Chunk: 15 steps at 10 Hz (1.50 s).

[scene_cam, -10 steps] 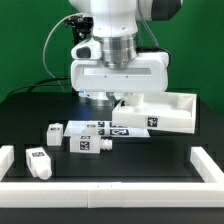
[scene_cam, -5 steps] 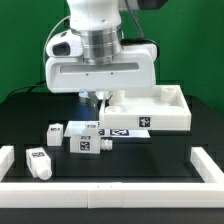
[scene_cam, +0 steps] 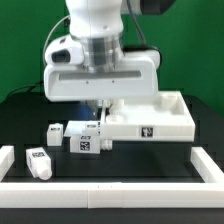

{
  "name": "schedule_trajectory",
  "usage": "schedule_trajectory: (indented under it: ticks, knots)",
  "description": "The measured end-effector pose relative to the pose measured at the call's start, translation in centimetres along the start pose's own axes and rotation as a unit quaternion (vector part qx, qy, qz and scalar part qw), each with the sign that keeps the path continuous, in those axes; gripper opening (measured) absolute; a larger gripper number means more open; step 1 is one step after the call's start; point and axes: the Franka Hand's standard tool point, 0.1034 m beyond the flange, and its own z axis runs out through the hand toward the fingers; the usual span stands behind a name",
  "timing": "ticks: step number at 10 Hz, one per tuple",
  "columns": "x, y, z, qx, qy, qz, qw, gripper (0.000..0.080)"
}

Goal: Assemble one leg

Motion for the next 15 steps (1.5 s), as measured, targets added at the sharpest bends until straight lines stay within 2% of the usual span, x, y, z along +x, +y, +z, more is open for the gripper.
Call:
schedule_trajectory:
  ticks: [2,3,7,11,13,14,15]
  knots:
    - [5.3,0.1,-1.1,-0.009,0.015,-0.038,0.999,0.0057]
    - [6.1,0.1,-0.9,-0.012,0.019,-0.04,0.999,0.0057]
    - [6.0,0.2,-0.3,-0.013,0.015,-0.039,0.999,0.0057]
    - [7.8,-1.2,3.7,-0.036,0.028,-0.04,0.998,0.0057]
    - [9.0,-1.8,4.2,-0.04,0.016,-0.022,0.999,0.0057]
    - [9.1,-1.8,4.3,-0.043,0.005,-0.011,0.999,0.0057]
    - [9.1,-1.8,4.5,-0.053,0.004,0.0,0.999,0.0058]
